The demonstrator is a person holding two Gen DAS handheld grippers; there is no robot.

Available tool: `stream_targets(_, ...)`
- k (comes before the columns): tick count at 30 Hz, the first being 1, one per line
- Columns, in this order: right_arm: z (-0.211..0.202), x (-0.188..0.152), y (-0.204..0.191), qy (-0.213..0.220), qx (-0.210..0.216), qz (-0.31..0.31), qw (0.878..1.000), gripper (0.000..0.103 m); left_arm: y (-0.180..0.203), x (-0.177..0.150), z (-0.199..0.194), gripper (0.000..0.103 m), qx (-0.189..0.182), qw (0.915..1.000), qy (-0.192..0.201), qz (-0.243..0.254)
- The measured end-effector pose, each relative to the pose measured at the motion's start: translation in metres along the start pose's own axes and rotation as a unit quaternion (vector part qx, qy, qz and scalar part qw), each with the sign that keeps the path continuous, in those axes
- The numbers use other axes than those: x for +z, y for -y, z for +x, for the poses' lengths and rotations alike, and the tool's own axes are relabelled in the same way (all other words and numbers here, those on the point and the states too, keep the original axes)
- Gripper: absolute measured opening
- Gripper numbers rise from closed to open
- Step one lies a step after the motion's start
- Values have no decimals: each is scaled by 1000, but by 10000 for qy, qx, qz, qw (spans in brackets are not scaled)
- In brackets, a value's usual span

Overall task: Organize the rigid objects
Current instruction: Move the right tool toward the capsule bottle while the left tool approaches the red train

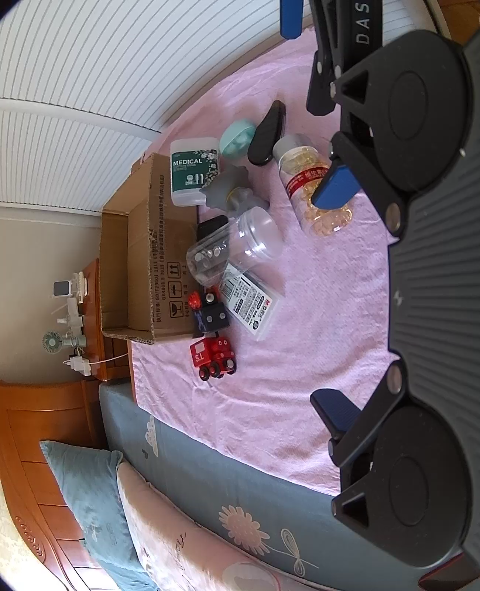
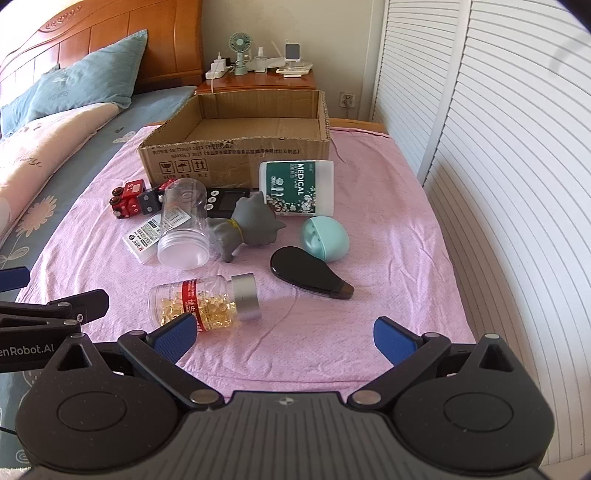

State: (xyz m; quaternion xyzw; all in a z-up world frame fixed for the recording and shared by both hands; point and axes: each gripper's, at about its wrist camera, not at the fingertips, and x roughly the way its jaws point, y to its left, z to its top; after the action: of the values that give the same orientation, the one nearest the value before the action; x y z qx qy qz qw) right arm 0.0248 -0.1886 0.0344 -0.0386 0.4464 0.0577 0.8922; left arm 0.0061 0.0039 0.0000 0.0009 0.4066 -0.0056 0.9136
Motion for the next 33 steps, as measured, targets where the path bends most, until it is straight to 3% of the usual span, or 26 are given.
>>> stream_targets(16, 19, 8, -10, 59, 834, -487, 9953, 103, -24, 2, 19, 102, 25, 9999, -94, -119)
stream_targets(26, 41, 8, -57, 223, 762, -1820, 9801, 103, -60, 3, 40, 102, 157, 9990, -237, -339)
stream_targets(30, 57, 5, -71, 245, 757, -2054, 9754, 103, -72, 3, 47, 102, 212, 9983, -311, -444)
stream_targets(33, 71, 2, -75, 251, 474, -2132, 9755, 103, -77, 2, 51, 102, 219, 9980, -356, -473)
